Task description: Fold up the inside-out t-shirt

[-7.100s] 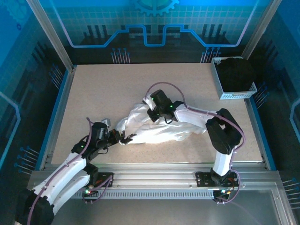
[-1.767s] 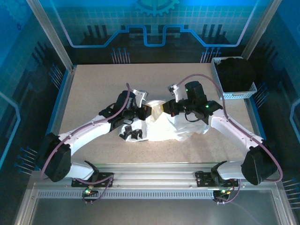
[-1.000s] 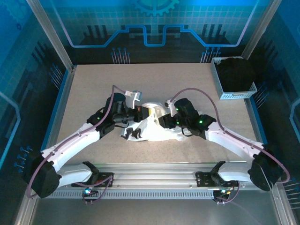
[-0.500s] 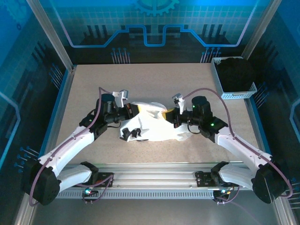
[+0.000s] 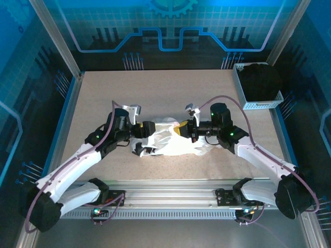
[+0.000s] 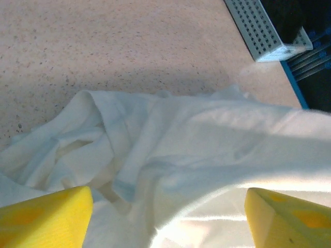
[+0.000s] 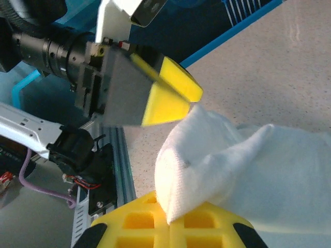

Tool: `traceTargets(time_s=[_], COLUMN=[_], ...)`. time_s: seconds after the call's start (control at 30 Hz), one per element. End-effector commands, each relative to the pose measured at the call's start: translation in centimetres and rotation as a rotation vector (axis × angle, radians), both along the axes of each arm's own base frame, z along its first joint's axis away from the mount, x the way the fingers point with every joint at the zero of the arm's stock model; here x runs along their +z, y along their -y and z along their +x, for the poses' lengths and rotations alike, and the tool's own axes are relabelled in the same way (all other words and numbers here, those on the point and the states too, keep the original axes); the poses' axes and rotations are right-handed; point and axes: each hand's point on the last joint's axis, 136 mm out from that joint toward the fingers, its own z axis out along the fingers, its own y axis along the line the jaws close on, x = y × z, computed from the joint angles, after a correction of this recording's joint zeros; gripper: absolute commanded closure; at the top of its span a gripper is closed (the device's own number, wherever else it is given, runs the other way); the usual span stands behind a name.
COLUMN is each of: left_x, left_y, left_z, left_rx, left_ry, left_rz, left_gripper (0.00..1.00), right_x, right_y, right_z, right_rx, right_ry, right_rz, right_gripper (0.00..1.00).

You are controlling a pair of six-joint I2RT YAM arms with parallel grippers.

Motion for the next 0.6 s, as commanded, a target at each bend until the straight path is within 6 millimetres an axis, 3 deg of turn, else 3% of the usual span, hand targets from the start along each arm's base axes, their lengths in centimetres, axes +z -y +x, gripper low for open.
traceTargets(time_s=[0.0, 0.17, 0.2, 0.27, 0.4, 0.57], left_x=[3.1, 4.0, 3.9, 3.8, 3.9, 4.0], left_y=[0.6, 3.5, 3.9, 4.5, 5.9, 4.8], left_z=[-0.8, -2.4, -2.5, -2.3, -2.5, -1.8], left_rx=[-0.07, -0.234, -0.253, -0.275, -0.331, -0.242], left_ry=[0.168, 0.238, 0.249, 0.262, 0.273, 0.288], left_rz=[0.083, 0.067, 0.068, 0.078, 0.101, 0.162], left_gripper=[0.17, 0.13, 0.13, 0.14, 0.27, 0.35], right_x=[2.0, 1.6, 2.8, 3.0, 2.9, 2.7], right_y=[-0.1, 0.7, 0.7, 0.9, 1.2, 1.3], right_z=[-0.6, -0.6, -0.5, -0.7, -0.6, -0.3], right_rx=[0.083, 0.078, 0.081, 0.085, 0.076, 0.064], right_ry=[0.058, 0.037, 0.057, 0.063, 0.059, 0.047], right_rz=[0.018, -0.028, -0.019, -0.022, -0.031, -0.043], right_gripper=[1.0, 1.0, 1.0, 1.0, 1.0, 1.0])
